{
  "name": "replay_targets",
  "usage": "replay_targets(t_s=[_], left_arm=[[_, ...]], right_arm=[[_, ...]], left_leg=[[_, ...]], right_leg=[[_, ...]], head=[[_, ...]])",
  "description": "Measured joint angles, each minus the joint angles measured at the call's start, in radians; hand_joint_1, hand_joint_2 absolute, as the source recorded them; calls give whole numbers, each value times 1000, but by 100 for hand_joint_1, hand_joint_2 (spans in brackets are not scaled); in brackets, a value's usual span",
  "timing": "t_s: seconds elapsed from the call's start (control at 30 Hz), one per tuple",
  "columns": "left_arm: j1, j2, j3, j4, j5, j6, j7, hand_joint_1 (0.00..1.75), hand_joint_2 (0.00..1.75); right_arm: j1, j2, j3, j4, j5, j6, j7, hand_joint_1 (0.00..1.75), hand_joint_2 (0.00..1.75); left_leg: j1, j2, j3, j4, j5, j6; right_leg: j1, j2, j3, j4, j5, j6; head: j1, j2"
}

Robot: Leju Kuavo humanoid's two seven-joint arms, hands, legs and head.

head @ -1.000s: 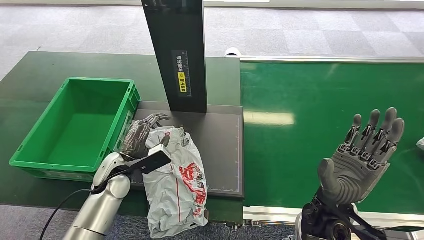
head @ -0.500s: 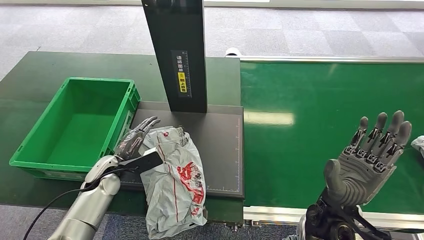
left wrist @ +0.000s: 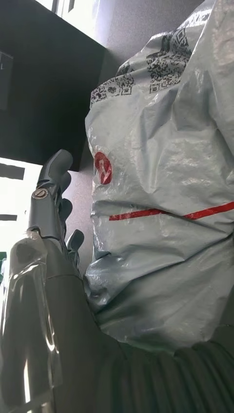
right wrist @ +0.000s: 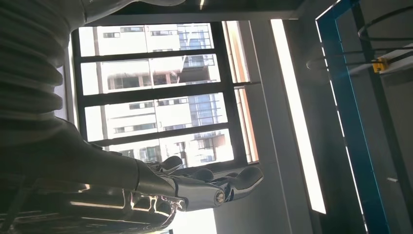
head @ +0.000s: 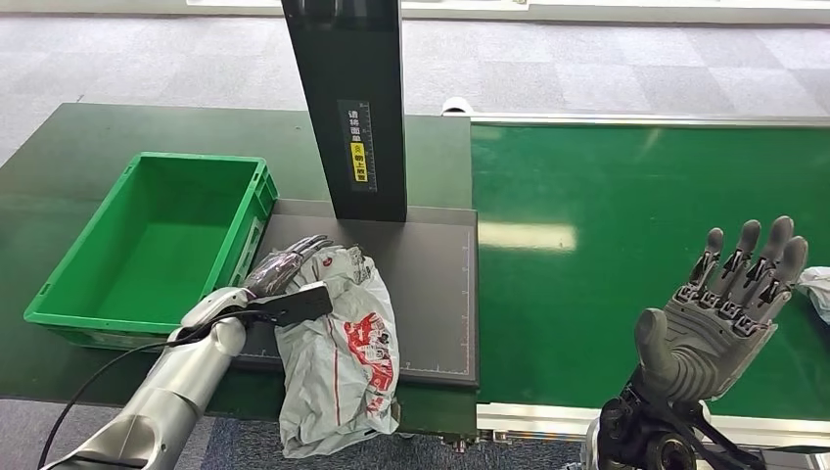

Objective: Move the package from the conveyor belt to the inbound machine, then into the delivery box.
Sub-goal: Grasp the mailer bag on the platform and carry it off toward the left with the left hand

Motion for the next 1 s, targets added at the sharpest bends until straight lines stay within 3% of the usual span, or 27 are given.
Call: replay_targets(t_s=[0.1,0.13,0.23,0.27,0.5,0.7,0.9,1.0], left_arm=[[-13,-3,0,28,-1,0,2,2,175],[-16,-4,0,33,-1,0,2,15,175],[-22,-7,-1,51,-2,-1,3,137,175],[-23,-9,-2,57,-4,-2,3,167,175],[-24,-46,-23,99,-41,16,0,175,175],[-12,-99,-30,112,14,153,-82,175,175],[2,-127,-23,92,77,209,-143,175,175],[47,-131,-26,12,208,316,-199,175,175]], right_arm=[[0,0,0,0,0,0,0,0,175],[0,0,0,0,0,0,0,0,175],[0,0,0,2,0,2,0,0,175],[-1,0,0,3,0,5,0,0,175],[-25,0,5,29,0,13,0,0,175],[-32,3,8,39,-2,-4,0,0,175],[-32,3,8,41,-8,-11,0,0,175],[-32,3,9,43,-9,-16,0,0,175]], left_leg=[[0,0,3,0,0,0],[0,0,4,0,0,0],[0,0,7,0,1,0],[0,0,7,0,1,0],[-1,-8,12,0,0,0],[-1,-7,8,0,1,1],[-1,-5,0,0,2,1],[0,-3,-4,0,1,1]], right_leg=[[0,0,3,0,0,0],[0,0,4,0,0,0],[0,0,7,0,0,0],[0,0,7,0,0,0],[-1,-6,12,0,-2,1],[-1,-7,10,0,0,1],[-1,-4,0,0,1,1],[0,-3,-4,1,1,1]], head=[[0,0],[0,0],[0,0],[0,0],[0,0],[0,0],[0,0],[0,0]])
